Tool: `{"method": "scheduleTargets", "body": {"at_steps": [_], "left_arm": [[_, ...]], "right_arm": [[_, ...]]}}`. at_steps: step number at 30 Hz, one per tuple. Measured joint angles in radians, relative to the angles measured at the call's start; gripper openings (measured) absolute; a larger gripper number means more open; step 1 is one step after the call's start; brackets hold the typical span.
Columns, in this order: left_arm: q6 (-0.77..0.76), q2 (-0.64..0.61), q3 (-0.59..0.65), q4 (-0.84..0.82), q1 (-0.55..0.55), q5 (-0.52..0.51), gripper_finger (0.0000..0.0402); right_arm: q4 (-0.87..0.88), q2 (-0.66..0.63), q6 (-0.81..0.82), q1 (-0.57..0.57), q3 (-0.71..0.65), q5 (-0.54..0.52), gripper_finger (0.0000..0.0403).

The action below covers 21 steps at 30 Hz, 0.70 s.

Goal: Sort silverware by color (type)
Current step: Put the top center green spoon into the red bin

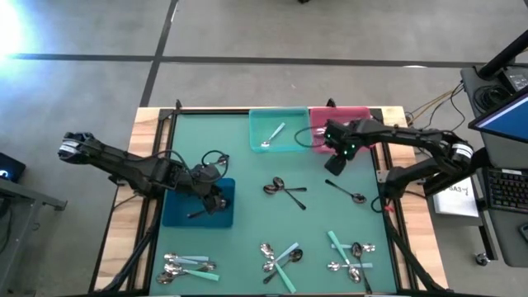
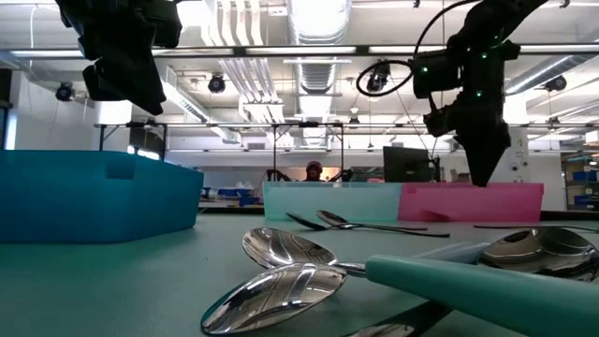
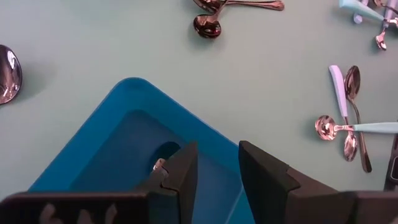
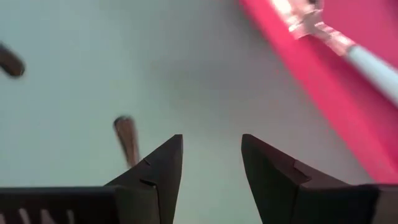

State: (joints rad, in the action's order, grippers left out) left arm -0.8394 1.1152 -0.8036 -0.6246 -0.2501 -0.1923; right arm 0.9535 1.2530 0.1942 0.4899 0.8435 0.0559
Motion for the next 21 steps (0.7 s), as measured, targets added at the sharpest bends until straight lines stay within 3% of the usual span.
{"method": "scheduleTargets", "body": {"at_steps": [10, 21], "left_arm": [[0.000, 0.000, 0.000, 0.000, 0.000, 0.000, 0.0100], [0.060, 0.000, 0.000, 0.000, 0.000, 0.001, 0.0100]], "right_arm": [[0.020, 0.006, 0.092, -0.205, -0.008, 0.000, 0.0155], [0.030, 0.013, 0.276, -0.364, -0.121, 0.005, 0.0155]]}}
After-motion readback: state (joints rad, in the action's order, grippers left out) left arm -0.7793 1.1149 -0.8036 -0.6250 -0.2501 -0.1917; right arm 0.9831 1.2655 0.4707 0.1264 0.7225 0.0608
